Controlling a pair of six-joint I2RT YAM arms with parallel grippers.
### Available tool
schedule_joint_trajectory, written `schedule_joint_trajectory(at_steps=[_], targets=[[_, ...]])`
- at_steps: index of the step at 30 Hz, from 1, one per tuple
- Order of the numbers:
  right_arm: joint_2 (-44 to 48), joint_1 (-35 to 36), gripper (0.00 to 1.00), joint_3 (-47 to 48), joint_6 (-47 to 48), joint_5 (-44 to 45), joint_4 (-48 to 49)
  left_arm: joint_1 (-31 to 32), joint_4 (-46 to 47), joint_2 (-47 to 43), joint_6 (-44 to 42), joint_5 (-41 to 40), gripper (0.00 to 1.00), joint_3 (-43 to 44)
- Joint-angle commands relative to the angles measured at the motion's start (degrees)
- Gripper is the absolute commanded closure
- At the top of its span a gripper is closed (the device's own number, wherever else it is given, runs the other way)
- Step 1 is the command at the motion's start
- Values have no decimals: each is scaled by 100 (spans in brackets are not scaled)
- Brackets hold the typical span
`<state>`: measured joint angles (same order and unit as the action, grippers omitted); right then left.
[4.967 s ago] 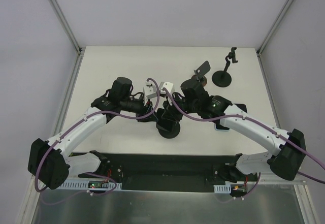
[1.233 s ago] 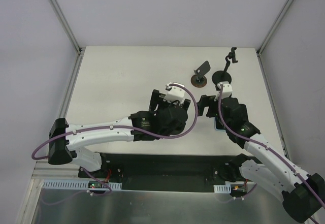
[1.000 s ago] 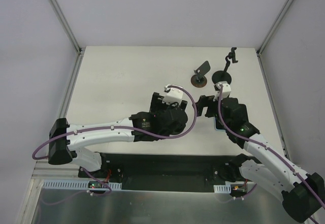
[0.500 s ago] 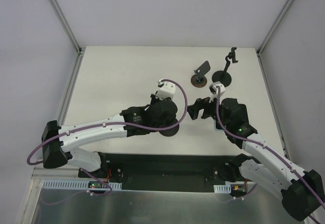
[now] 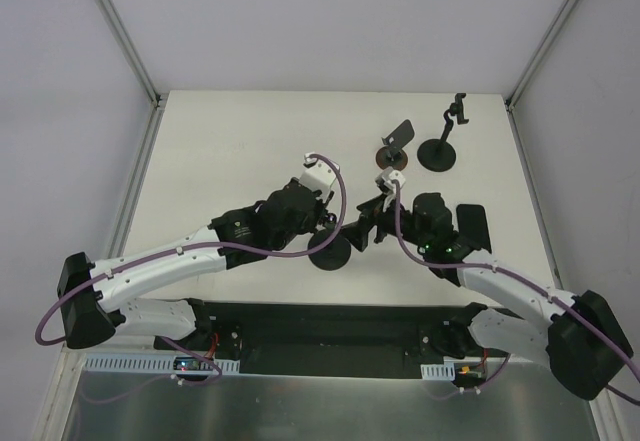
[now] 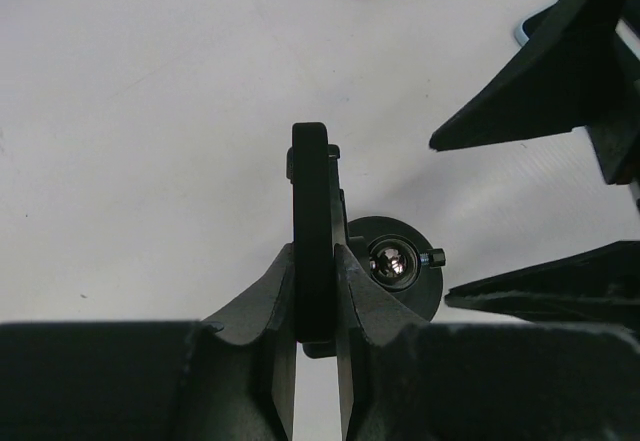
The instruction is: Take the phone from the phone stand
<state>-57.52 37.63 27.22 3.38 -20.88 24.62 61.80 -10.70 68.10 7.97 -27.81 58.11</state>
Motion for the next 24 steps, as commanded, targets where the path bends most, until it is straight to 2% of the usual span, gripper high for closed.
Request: schedule_joint_trajectory(at_steps=[1, 10, 13, 14, 16, 17, 19, 20, 21, 22, 23, 24], targets=[[-575, 297, 4, 476, 365, -241, 807, -10, 516, -218, -164, 399, 95, -19], [-1455, 763, 1, 855, 769, -12, 1106, -10, 577, -148, -120, 487, 95, -19], [-1675, 834, 10, 969, 857, -21, 1124, -19, 578, -156, -94, 522, 95, -1], [-1753, 851, 18, 987, 919, -38, 1124, -10, 569, -174, -85, 523, 95, -1], [-1824, 878, 26, 987, 937, -91, 1141, -10, 569, -218, -67, 514, 94, -19], [-1851, 878, 37, 969, 963, -109, 1141, -10, 578, -244, -50, 505, 94, -36], [-1851, 887, 50, 908, 972, -153, 1159, -19, 569, -262, -23, 487, 85, -71], [-1825, 895, 65, 873, 981, -153, 1168, -19, 586, -262, -6, 461, 80, -80], [-1807, 896, 73, 838, 998, -153, 1203, -19, 586, -236, 12, 452, 70, -89], [-1755, 896, 80, 776, 1007, -153, 1212, -19, 595, -227, 12, 443, 66, -106], [-1728, 896, 91, 750, 1016, -153, 1212, -19, 595, -209, 38, 400, 63, -124], [-1710, 896, 96, 732, 1025, -153, 1212, -19, 604, -174, 47, 365, 57, -142]])
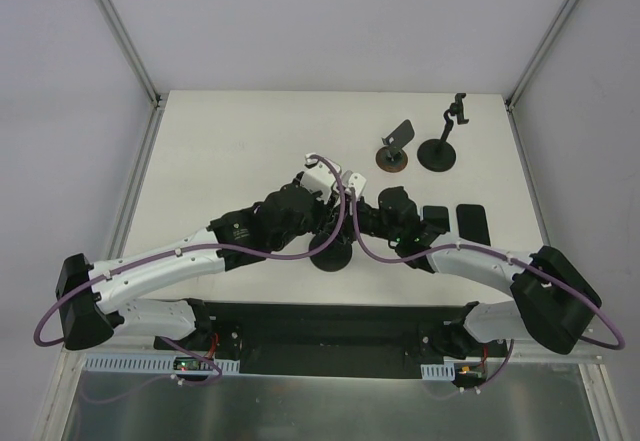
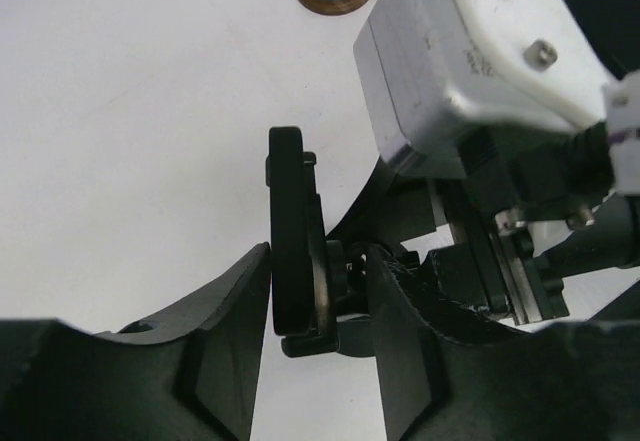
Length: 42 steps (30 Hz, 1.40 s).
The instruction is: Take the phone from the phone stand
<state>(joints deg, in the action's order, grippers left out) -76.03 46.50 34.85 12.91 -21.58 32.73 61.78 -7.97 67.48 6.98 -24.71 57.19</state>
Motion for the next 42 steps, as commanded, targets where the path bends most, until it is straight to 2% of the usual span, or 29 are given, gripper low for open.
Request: schedule_joint_trajectory(at_steps=[1, 9, 14, 17, 18, 20, 22, 27, 31, 37, 42], targets=[[185, 8, 99, -83, 72, -83, 401, -25, 331, -95, 163, 19, 55, -59], [176, 35, 99, -224, 37, -136, 497, -263, 717, -42, 356, -16, 53, -322], [176, 43, 99, -277, -7, -135, 568, -272, 779, 28, 453, -183, 59, -419], [132, 61, 99, -260, -16, -144, 577, -272, 1025, 45, 436, -166, 69, -516], [115, 70, 99, -260, -25, -136, 577, -272, 1077, 72, 409, -140, 77, -507], [80, 61, 99, -277, -43, -118, 603, -272, 1095, 107, 365, -52, 86, -489], [79, 70, 99, -321, -104, -13, 682, -272, 1096, 142, 356, -8, 100, -481], [132, -18, 99, -409, -244, 487, 735, -272, 1061, 20, 444, 229, 100, -586], [194, -290, 99, -523, -709, 936, 735, -272, 841, -165, 672, 431, 100, -648], [308, -642, 99, -699, -957, 1648, 656, -272, 200, -359, 988, 826, 100, -542], [299, -852, 99, -734, -1210, 2123, 445, -272, -310, -499, 1147, 845, 100, -498]])
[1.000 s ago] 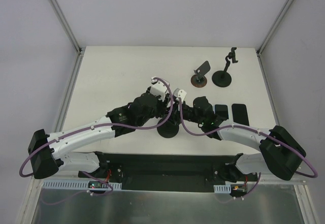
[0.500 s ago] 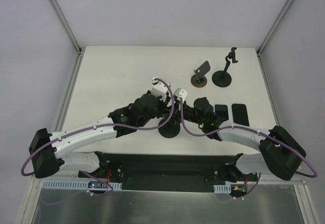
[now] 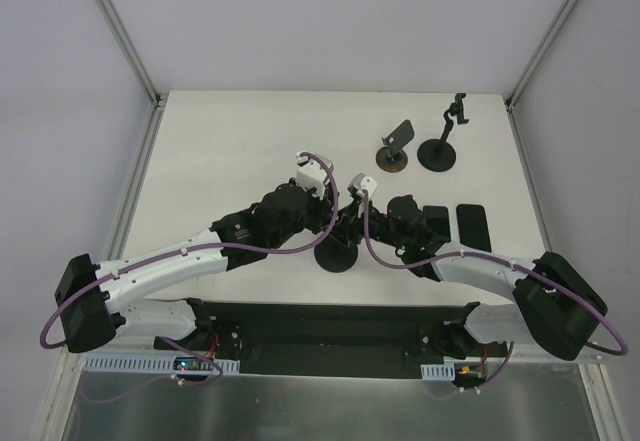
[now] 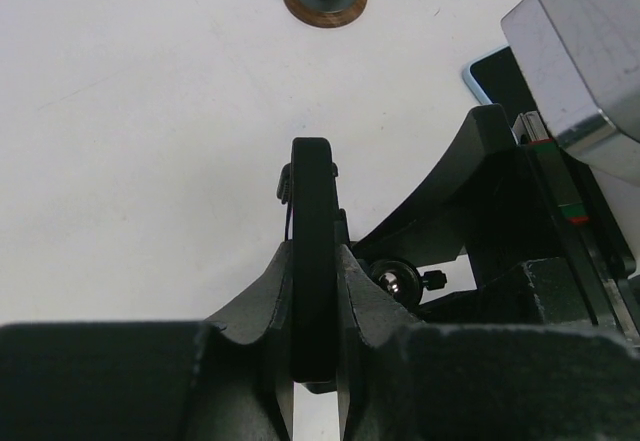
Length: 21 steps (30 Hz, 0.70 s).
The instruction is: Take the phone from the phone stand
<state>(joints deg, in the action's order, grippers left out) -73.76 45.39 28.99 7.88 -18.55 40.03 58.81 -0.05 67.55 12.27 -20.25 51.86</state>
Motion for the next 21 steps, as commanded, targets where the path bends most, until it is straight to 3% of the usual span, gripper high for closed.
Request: schedule_joint_trajectory(at_steps=[1, 11, 16, 21], targets=[[63, -794, 99, -166, -744, 1819, -294, 26, -1163, -549, 627, 373, 100, 18], [-60, -961, 99, -87, -920, 1802, -514, -44, -1787, -1050, 601, -251, 100, -105], [-191, -935, 99, -25, -552, 951, -224, -89, -1761, -867, 426, -497, 100, -9], [-367, -461, 99, 272, 64, 10, -250, -193, -1322, -454, 171, -463, 100, 176]])
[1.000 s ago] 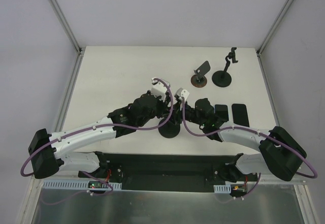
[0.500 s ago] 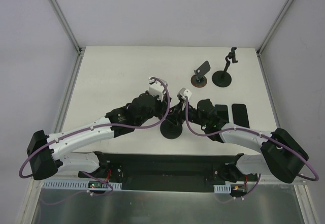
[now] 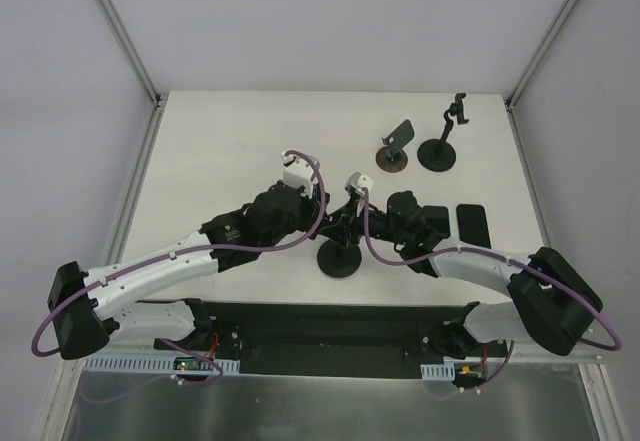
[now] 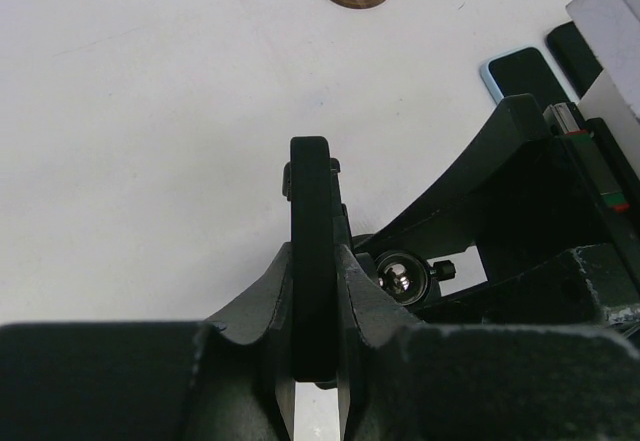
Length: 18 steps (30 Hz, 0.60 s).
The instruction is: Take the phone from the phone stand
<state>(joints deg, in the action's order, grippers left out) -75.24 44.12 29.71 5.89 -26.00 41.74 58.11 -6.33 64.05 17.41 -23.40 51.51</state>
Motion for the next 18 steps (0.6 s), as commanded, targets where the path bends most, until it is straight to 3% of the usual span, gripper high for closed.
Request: schedule_joint_trajectory(at_steps=[1, 8, 18], targets=[[-254, -247, 99, 262, 333, 624, -473, -150, -616, 18, -370, -113, 100, 254], [-482, 263, 99, 693, 790, -712, -956, -712, 105, 327, -537, 405, 100, 316], [-632, 826, 99, 1177, 1388, -1425, -1791, -1363, 949, 644, -721, 740, 100, 237]])
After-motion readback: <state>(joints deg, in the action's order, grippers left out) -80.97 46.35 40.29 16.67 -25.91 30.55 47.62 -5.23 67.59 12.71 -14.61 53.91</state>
